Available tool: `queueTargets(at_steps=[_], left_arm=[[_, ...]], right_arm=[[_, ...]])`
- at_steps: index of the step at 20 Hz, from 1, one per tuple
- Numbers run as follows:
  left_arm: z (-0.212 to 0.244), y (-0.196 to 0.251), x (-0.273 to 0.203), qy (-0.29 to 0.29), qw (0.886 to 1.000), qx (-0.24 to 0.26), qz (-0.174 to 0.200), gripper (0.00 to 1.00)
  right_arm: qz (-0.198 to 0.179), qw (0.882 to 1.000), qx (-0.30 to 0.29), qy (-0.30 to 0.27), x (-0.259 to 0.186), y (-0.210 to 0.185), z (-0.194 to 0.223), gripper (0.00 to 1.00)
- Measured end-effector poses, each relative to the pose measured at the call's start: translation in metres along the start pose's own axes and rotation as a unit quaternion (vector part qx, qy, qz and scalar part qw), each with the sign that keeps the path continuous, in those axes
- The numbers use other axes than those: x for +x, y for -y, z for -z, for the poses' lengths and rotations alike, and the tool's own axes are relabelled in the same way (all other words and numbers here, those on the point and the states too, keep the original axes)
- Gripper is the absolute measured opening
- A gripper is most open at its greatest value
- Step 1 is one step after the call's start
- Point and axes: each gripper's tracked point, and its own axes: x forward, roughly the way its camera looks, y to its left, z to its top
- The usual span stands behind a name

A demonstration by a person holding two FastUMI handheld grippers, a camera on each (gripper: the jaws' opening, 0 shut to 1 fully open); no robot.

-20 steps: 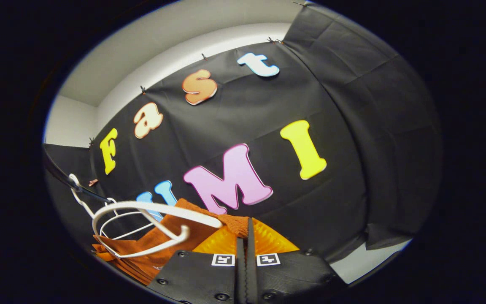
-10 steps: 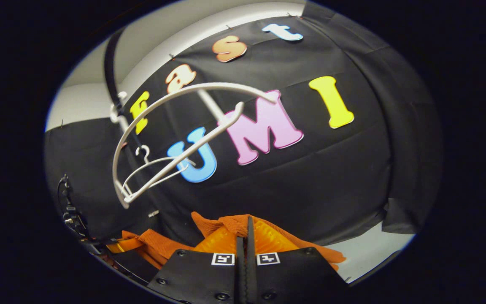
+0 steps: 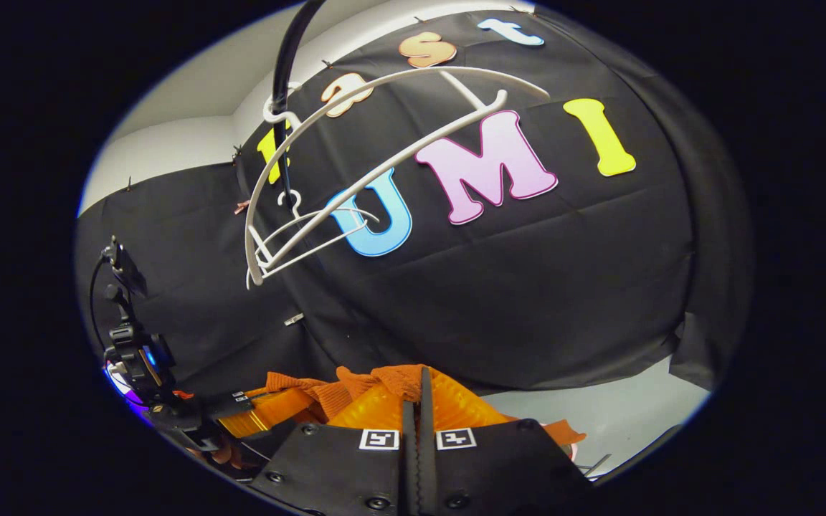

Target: Grasp the clothes on the hanger with both hands and then place them into the laundry hamper below.

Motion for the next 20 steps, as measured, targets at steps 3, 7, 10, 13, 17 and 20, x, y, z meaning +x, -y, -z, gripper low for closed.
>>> queueTargets(at_steps=[3, 7, 10, 13, 17, 20], left_arm=[[0.014, 0.02, 0.006, -0.004, 1.0, 0.004, 0.026, 0.04], [0.045, 0.033, 0.018, -0.021, 0.999, -0.008, 0.047, 0.05], [0.074, 0.035, 0.03, -0.04, 0.998, -0.018, 0.047, 0.05], [0.11, 0.031, 0.046, -0.068, 0.997, -0.022, 0.029, 0.05], [0.147, 0.032, 0.066, -0.111, 0.993, -0.021, 0.019, 0.05], [0.182, 0.043, 0.077, -0.149, 0.989, -0.006, 0.014, 0.05]], right_arm=[[0.005, 1.0, 0.0, -0.007, 0.0, 0.004, 0.013, 0.05], [0.02, 0.999, 0.0, -0.031, 0.01, 0.022, 0.039, 0.04], [0.034, 0.998, -0.009, -0.055, 0.02, 0.042, 0.061, 0.04], [0.048, 0.995, -0.014, -0.084, 0.028, 0.061, 0.081, 0.04], [0.071, 0.988, -0.05, -0.126, 0.036, 0.092, 0.117, 0.04], [0.087, 0.978, -0.085, -0.167, 0.039, 0.116, 0.15, 0.04]])
